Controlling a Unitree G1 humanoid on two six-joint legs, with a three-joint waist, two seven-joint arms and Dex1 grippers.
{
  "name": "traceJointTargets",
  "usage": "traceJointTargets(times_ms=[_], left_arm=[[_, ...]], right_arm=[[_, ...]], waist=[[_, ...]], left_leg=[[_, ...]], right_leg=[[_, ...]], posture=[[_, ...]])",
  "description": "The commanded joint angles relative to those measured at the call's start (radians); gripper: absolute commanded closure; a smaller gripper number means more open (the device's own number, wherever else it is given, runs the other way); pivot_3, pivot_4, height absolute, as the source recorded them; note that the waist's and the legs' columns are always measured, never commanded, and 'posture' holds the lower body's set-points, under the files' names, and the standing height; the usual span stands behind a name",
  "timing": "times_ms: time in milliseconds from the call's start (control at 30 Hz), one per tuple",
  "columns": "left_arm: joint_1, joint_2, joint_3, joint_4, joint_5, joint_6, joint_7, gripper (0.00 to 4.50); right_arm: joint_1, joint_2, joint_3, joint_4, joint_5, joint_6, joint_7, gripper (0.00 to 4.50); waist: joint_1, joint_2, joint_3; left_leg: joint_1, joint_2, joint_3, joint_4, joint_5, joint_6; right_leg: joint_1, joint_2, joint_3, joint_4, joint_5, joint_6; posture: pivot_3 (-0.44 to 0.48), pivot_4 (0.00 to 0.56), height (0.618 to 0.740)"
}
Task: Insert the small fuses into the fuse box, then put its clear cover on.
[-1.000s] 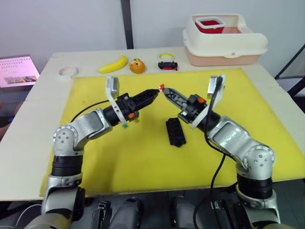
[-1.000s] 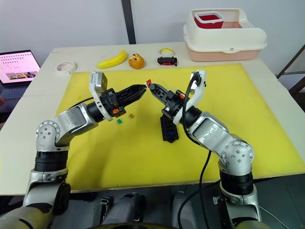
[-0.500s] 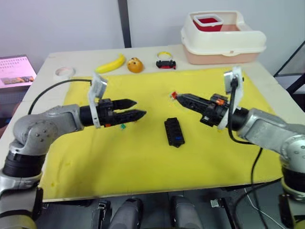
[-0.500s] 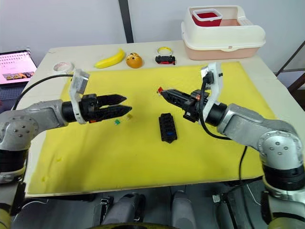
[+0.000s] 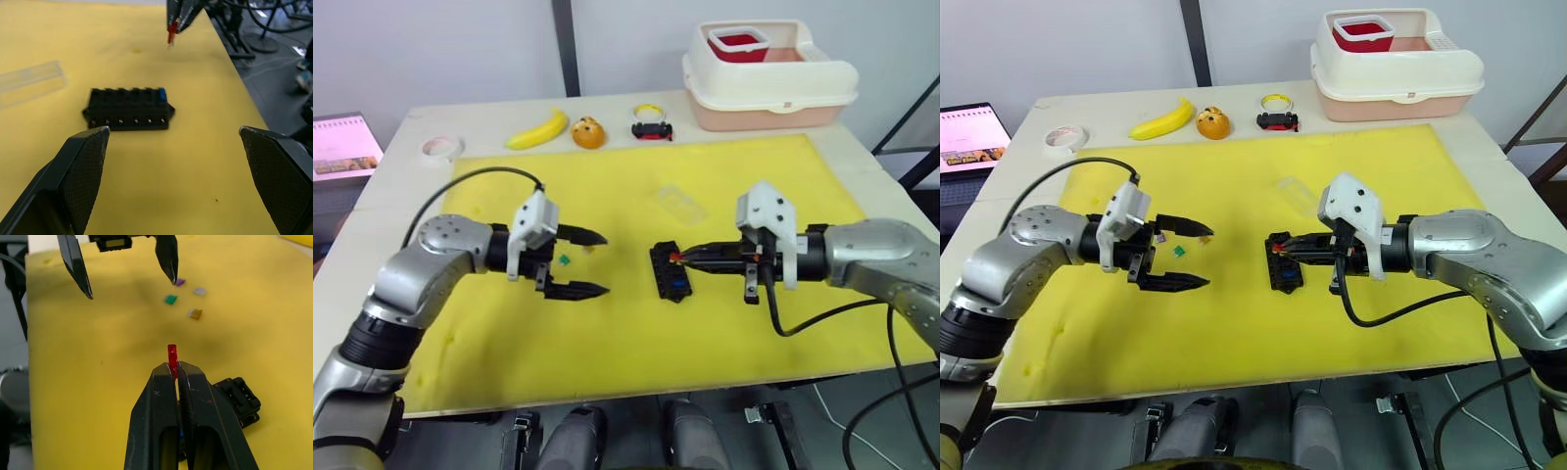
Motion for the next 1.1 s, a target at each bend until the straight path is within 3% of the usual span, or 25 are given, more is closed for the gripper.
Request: traceJointTargets(times_ms=[33,533,867,1100], left_arm=[[-0.006,-0.013,0.004,0.005,0.052,-0.046,-0.017,0.03],[-0.046,-0.122,-0.033,0.096,0.238,-0.167,-0.012,0.03],[-0.061,-0.208,-0.063,0.127,0.317,-0.203,0.017,0.03],[-0.039,-0.218,-0.073,0.102,0.340,-0.217,0.022,0.03]], right_arm=[[-0.012,0.004,-0.012,0.012,-0.073,-0.045,0.063,4.50],[-0.057,0.077,0.073,0.154,-0.353,-0.187,0.232,4.50],[-0.118,0.120,0.164,0.272,-0.528,-0.345,0.368,4.50],[-0.145,0.165,0.196,0.341,-0.603,-0.424,0.428,4.50]], waist=[[0.001,0.000,0.000],[0.000,-0.001,0.001],[0.000,-0.001,0.001],[-0.001,-0.001,0.001]], left_leg=[[0.000,0.000,0.000,0.000,0.000,0.000],[0.000,0.000,0.000,0.001,0.002,-0.004],[0.000,-0.001,0.000,0.003,0.002,-0.004],[0.000,-0.001,0.000,0.003,0.003,-0.004]], right_leg=[[0.000,0.000,0.000,0.000,0.000,0.000],[0.000,0.000,0.000,0.001,0.000,0.000],[0.000,0.000,0.000,0.004,0.000,0.000],[-0.002,0.000,0.000,0.006,0.000,0.000]], posture=[[0.000,0.150,0.740],[0.000,0.150,0.740],[0.000,0.150,0.740],[0.000,0.150,0.740]])
